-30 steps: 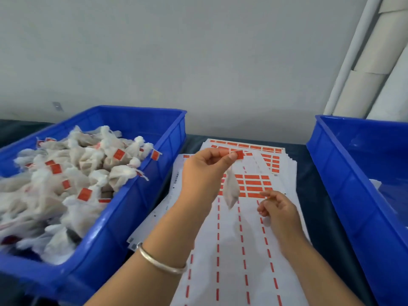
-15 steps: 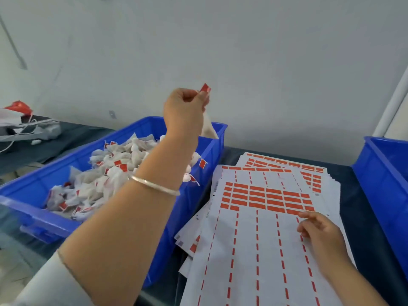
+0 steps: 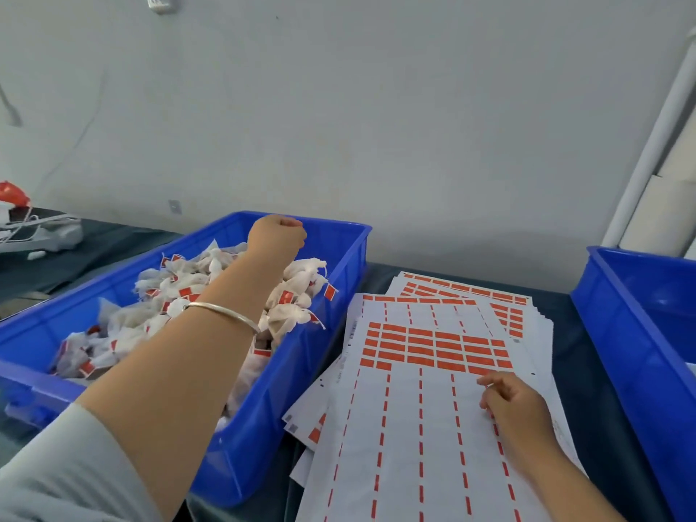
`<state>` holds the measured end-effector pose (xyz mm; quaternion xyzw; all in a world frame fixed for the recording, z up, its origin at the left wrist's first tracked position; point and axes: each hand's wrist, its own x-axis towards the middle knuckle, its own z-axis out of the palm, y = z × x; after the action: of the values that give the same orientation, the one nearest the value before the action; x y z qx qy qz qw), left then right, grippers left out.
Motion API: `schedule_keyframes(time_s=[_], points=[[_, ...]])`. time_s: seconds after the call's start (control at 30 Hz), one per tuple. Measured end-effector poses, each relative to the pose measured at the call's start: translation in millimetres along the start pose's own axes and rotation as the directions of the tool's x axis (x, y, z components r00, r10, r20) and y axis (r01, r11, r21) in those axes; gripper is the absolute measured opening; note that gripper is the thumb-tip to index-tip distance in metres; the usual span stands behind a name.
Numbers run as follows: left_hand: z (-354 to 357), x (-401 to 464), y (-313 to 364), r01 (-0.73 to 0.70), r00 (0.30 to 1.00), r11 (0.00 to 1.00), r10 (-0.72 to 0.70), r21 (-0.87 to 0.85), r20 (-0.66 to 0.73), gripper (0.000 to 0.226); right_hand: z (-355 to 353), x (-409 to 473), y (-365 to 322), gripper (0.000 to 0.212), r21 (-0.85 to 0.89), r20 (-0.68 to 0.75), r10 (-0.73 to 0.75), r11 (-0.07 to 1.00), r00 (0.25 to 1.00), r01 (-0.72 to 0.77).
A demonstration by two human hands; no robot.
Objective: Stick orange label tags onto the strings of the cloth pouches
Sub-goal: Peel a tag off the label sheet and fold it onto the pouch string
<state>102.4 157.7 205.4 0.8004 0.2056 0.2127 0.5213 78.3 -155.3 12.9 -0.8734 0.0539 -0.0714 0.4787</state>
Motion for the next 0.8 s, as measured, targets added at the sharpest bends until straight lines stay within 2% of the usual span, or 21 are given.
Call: schedule_keyframes(time_s=[0.07, 0.17, 0.27, 0.37, 0.47, 0.53, 0.6, 0.67, 0.73, 0.8], points=[[5, -11, 11, -0.084, 0.996, 0.996, 0.084, 0.006, 0.023, 0.008, 3, -4, -4, 0.009, -0.194, 0.049, -0.047, 0.979, 0.998, 0.056], [24, -36, 21, -0.204, 0.965, 0.979, 0.201, -0.001, 0.166, 0.008, 7, -14, -16, 0.011, -0.440, 0.125, -0.074, 0.890, 0.989, 0.122], [56, -66, 16, -0.268, 0.914, 0.962, 0.238, 0.047, 0.329, 0.010, 6, -25, -30, 0.013, -0.526, 0.191, -0.059, 0.837, 0.980, 0.153], [93, -95, -3, -0.305, 0.851, 0.944, 0.211, 0.125, 0.482, 0.007, -15, -40, -49, 0.011, -0.510, 0.256, -0.091, 0.833, 0.962, 0.215], [131, -123, -34, -0.338, 0.788, 0.923, 0.171, 0.184, 0.591, 0.010, -57, -64, -66, 0.022, -0.427, 0.168, -0.207, 0.866, 0.964, 0.260], [152, -141, -56, -0.332, 0.741, 0.918, 0.114, 0.214, 0.661, 0.005, -90, -84, -75, 0.017, -0.366, 0.098, -0.274, 0.884, 0.957, 0.291], [170, -158, -76, -0.358, 0.709, 0.901, 0.092, 0.245, 0.699, 0.015, -128, -97, -80, 0.016, -0.342, 0.022, -0.292, 0.896, 0.956, 0.282], [183, -174, -91, -0.373, 0.721, 0.892, 0.106, 0.254, 0.685, 0.019, -167, -95, -78, 0.026, -0.342, -0.100, -0.275, 0.912, 0.956, 0.226], [192, -189, -101, -0.366, 0.743, 0.896, 0.118, 0.252, 0.659, 0.020, -206, -82, -68, 0.035, -0.372, -0.207, -0.189, 0.922, 0.960, 0.102], [199, -199, -111, -0.449, 0.753, 0.843, 0.177, 0.297, 0.634, 0.023, -239, -63, -50, 0.035, -0.443, -0.223, -0.059, 0.895, 0.973, -0.047]])
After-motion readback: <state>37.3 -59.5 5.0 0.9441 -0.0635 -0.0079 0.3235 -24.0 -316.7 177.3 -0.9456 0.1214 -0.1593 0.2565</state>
